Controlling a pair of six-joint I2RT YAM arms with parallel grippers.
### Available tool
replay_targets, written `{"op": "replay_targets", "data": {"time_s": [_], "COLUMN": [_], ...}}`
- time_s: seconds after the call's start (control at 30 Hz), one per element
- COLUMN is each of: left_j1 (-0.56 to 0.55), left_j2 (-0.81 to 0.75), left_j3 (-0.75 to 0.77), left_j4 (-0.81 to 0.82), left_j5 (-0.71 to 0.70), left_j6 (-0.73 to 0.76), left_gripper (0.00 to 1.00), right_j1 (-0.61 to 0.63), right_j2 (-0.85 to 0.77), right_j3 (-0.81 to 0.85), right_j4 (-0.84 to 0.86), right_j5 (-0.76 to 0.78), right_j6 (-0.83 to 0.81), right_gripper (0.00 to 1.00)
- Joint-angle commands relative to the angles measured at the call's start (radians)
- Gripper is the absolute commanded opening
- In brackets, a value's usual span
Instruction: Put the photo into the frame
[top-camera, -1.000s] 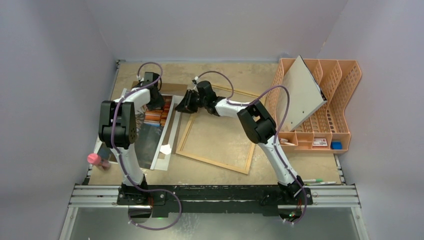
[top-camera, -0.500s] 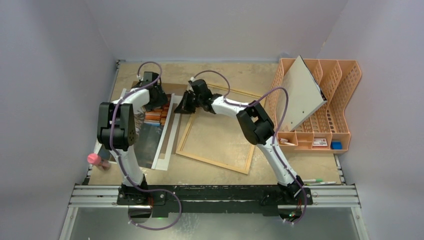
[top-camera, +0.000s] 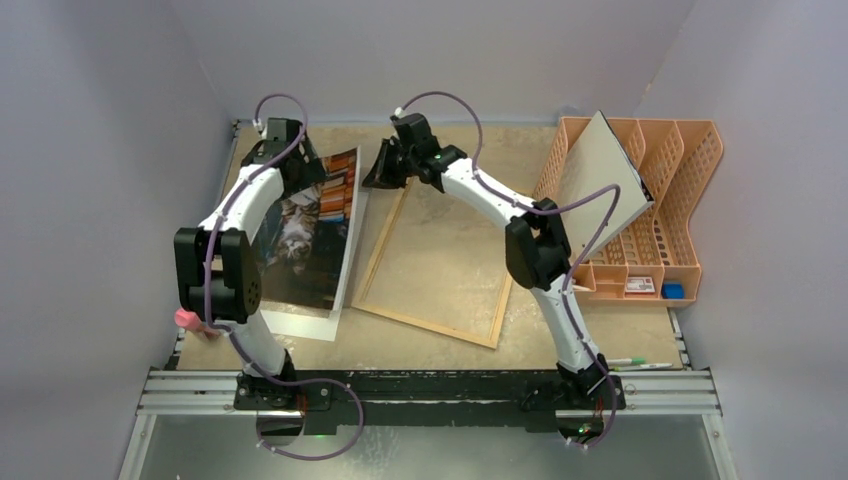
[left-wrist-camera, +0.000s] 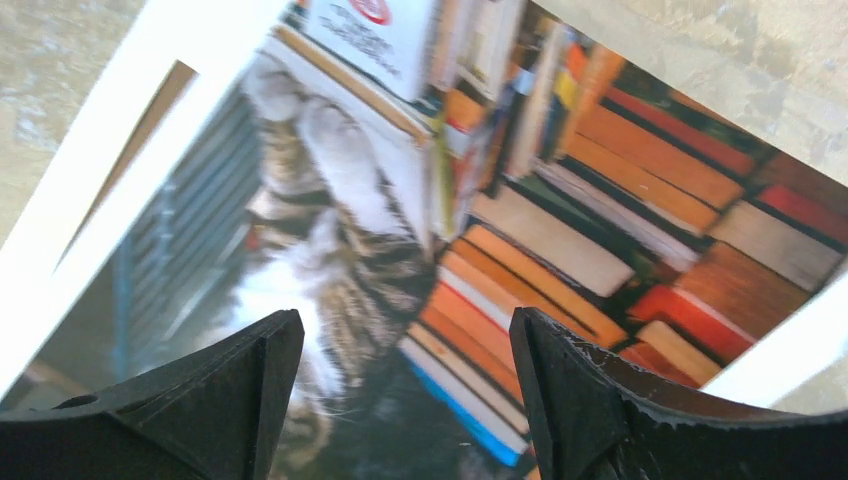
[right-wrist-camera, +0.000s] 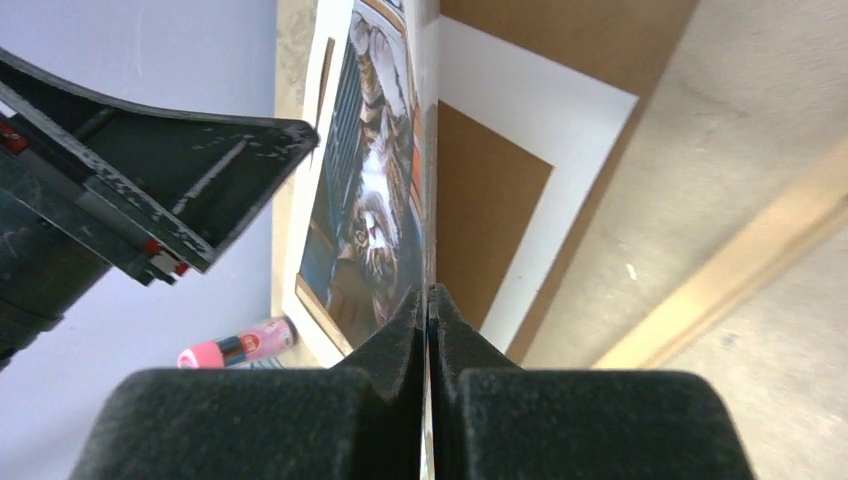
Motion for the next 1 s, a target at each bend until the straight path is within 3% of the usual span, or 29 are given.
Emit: {"op": "replay_targets", "data": {"time_s": [0.0,0.23,0.37,0.53,0.97], "left_j1": [0.035,0.055,0.056,0.056,0.084], "left_j2": [-0.059,-0.065,-0.065,-0.005,0.069], "left_j3": [0.046,0.041,0.031,0.013,-0.034], "left_j4": [-0.027,-0.021,-0.005,0.008,0.033], "left_j5": [-0.024,0.0,0.014,0.053,0.049], "left_j6": [0.026,0.023,0.022,0.014,-0.005], "left_gripper": [0.8,0.8,0.8,0.8,0.79], "right_j1": [-0.028,-0.042,-0.047,-0.111,-0.138], "right_j2": [-0.105,-0.136,-0.199,-0.264,-0.305], "right_j3": [0.051,0.123,0.063,0.046,0.101], "right_j4": [-0.111,-0.127,-0.056,-0.112,-0.253], "right_j5": [0.048,0.005,-0.081,-0.038,0.048], "right_j6": [-0.097,-0.153,-0.175,-0.222,-0.317], "right_gripper": [0.0,0.0,0.0,0.0,0.0]}}
